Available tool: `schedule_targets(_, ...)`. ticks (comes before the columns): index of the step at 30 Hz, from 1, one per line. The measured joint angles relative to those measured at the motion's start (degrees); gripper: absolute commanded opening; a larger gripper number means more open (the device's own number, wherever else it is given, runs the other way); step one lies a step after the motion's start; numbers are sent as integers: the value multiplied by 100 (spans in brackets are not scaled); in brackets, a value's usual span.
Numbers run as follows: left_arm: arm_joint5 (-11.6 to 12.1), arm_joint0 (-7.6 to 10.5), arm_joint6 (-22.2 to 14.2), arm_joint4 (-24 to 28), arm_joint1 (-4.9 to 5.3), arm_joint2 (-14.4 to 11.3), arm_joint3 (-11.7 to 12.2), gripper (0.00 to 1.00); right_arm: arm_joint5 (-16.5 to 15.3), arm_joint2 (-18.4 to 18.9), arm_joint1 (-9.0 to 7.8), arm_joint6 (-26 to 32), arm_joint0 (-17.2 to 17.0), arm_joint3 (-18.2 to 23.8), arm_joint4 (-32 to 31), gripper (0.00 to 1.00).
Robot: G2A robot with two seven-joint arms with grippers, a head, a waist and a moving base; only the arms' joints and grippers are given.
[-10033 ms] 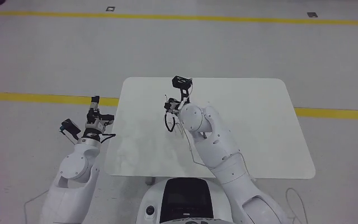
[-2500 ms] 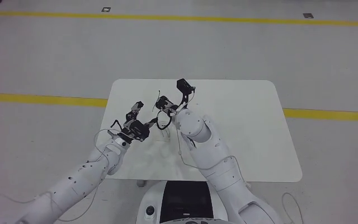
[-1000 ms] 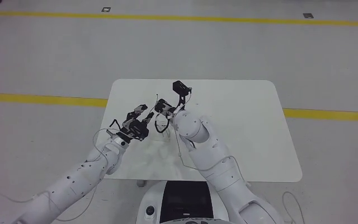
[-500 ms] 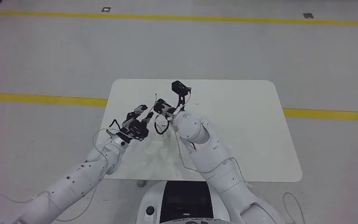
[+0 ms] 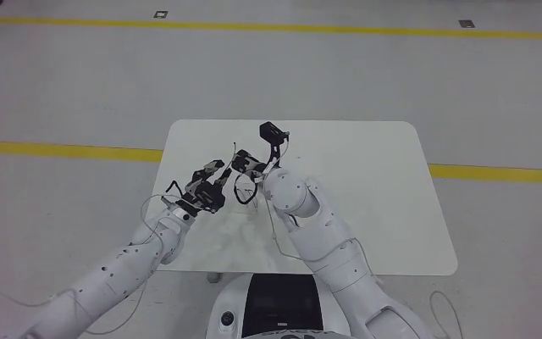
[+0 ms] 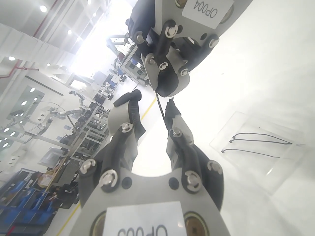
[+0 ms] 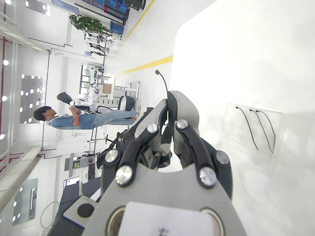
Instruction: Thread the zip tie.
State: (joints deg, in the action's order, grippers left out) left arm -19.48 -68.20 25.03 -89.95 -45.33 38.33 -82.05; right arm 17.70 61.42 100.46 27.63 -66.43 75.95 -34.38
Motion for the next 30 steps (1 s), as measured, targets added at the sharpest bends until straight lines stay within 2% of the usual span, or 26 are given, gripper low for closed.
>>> schedule_targets(11,0,28,-46,0,-15,-35,20,22,-111,-52,-62,11,-9,38,51,0)
schedule_targets(17,0,37,-69,0,-26,-39,30,9,-18,-106,-82,-18,43,-17,34,0)
schedule_targets(27,0,48,-58,0,-22,-60,39,17,13,-176,-121,-32,64,-8,44,0)
schedule_targets(30,0,63,-54,0,-20,-77,44,16,8,-196,-133,-17,71,-4,49,0)
